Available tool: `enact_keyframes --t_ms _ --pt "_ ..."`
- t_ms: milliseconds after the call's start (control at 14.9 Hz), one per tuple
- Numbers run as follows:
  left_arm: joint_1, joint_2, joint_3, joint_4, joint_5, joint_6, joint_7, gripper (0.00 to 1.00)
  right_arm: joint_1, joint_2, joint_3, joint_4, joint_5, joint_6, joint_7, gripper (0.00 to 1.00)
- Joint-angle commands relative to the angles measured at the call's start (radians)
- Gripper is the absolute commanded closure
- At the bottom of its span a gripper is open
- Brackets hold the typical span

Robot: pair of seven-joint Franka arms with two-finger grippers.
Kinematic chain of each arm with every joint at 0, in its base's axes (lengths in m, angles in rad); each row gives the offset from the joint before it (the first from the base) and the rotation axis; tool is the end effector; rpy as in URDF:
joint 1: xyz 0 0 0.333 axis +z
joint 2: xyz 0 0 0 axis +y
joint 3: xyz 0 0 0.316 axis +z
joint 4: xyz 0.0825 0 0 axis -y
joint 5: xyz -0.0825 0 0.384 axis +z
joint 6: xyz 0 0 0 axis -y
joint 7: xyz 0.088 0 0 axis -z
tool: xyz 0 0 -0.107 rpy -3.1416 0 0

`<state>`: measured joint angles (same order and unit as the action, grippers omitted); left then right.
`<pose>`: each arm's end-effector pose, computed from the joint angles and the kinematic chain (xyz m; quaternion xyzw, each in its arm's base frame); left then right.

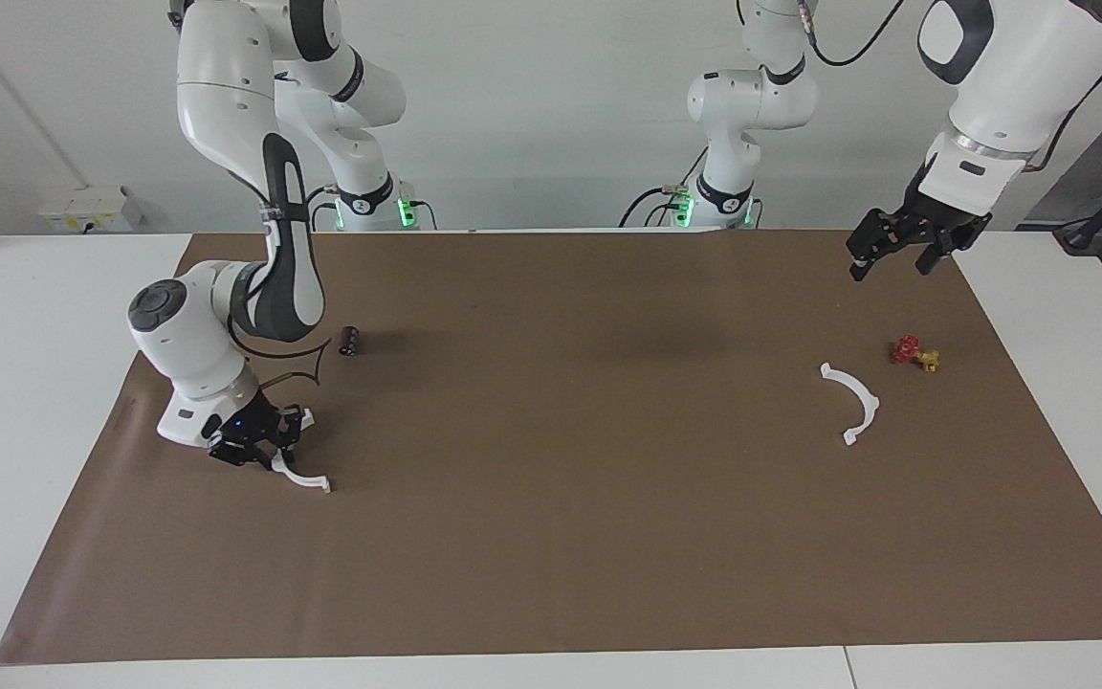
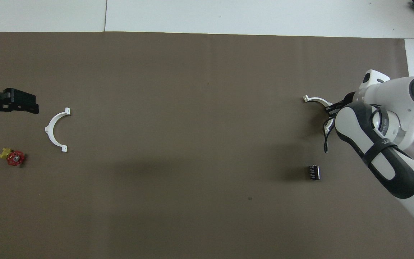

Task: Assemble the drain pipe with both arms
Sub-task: 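Grasp the white half-ring with the right gripper and lift it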

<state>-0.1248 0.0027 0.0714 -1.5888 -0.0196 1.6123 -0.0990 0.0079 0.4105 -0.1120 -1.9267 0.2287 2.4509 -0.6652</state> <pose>0.5583 -0.0319 0.6182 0.9996 0.0231 0.0096 0.0105 0.6322 -0.0621 0.2881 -0.9763 -0.2005 -0.0758 0.0295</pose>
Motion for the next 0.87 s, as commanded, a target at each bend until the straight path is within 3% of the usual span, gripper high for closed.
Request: enact_keyframes --t_ms 0,404,807 --pt "-0.006 -0.027 0.007 -0.033 -0.011 0.018 0.004 0.0 0.004 0.007 0.008 0.002 0.055 0.006 0.024 1.0" --pt "-0.007 -0.027 0.005 -0.033 -0.011 0.017 0.004 0.0 0.098 -0.073 0.005 0.021 0.034 -0.064 0.362 1.0" --pt "-0.006 -0.027 0.005 -0.033 -0.011 0.017 0.004 0.0 0.318 -0.102 0.008 0.038 -0.117 -0.113 0.845 1.0"
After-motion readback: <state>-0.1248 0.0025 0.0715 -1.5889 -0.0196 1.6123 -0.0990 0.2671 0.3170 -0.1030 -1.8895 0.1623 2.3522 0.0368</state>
